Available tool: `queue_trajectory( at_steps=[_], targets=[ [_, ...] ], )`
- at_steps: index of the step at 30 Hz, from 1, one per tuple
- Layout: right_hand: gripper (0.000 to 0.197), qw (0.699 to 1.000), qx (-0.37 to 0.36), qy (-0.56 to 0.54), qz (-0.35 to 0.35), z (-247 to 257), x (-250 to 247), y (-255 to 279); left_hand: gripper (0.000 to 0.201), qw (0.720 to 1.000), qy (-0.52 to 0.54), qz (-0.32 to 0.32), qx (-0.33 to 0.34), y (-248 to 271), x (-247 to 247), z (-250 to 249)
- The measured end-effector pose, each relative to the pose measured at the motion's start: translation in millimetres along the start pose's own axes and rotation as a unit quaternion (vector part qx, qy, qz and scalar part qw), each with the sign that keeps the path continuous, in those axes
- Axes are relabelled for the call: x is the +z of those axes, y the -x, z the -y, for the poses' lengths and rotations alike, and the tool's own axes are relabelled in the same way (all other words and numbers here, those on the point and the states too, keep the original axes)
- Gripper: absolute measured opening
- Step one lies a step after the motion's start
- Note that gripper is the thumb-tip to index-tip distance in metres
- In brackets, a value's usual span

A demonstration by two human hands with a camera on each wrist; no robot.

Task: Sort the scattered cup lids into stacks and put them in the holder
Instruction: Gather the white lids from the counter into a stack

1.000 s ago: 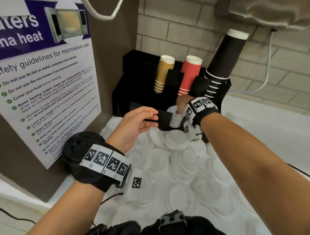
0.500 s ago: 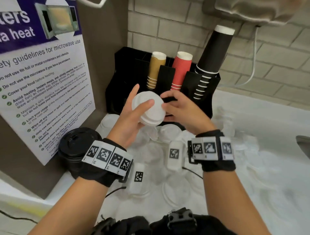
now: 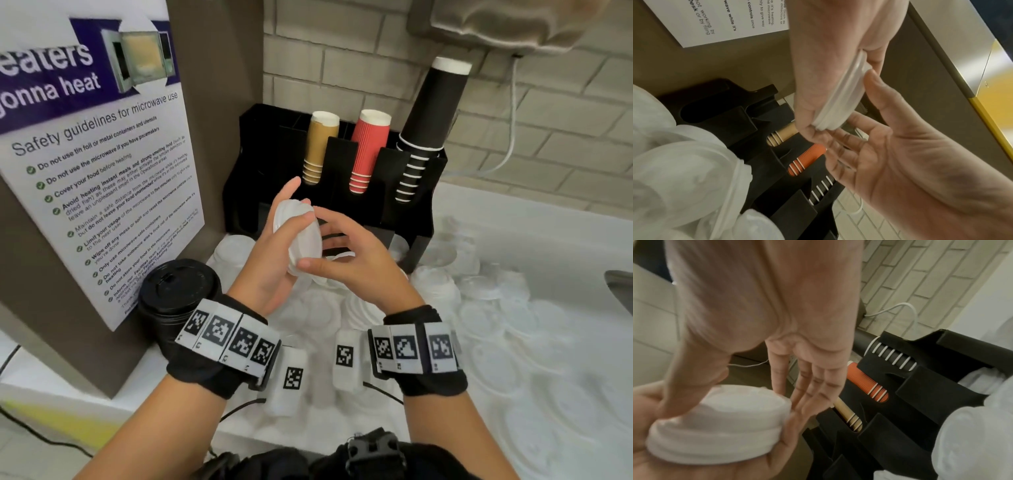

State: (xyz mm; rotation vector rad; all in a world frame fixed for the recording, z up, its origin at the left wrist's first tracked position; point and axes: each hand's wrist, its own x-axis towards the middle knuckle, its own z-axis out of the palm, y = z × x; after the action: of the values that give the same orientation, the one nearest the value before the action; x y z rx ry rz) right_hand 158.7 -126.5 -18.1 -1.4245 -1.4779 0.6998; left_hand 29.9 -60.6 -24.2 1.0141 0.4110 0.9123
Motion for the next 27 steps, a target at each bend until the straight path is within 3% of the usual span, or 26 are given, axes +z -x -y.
queue_trajectory(
  at_steps=[4,7,9,11,14,19,23,27],
  targets=[
    [0.07,0.998,0.02,0.063,0.016,0,5,-3,0.05,0.999,-0.046,-0.023,0.003,-5,-6,-18],
    [0.047,0.976,0.036,0.194,0.087,1,5,-8,0.046,0.996,-0.065,-0.054,-0.005,-11,-15,-38],
    [0.041,0.933,0.05,0.293,0.205,1,14,-8,0.039,0.996,-0.077,-0.045,0.005,-14,-19,-49],
    [0.047,0.87,0.085,0.372,0.311,-3,30,-3,0.036,0.994,-0.092,-0.047,0.02,-16,-22,-55],
    [0.069,0.807,0.122,0.458,0.352,-15,56,9,0.034,0.994,-0.103,-0.037,0.025,-18,-23,-58],
    [0.094,0.791,0.125,0.489,0.345,-20,79,18,0.036,0.992,-0.122,-0.027,0.022,-16,-24,-56],
    [0.09,0.77,0.121,0.511,0.362,-17,84,18,0.038,0.991,-0.127,-0.029,0.024,-15,-27,-55],
    [0.087,0.768,0.134,0.487,0.394,-17,79,16,0.043,0.989,-0.141,-0.033,0.021,-16,-26,-55]
  ],
)
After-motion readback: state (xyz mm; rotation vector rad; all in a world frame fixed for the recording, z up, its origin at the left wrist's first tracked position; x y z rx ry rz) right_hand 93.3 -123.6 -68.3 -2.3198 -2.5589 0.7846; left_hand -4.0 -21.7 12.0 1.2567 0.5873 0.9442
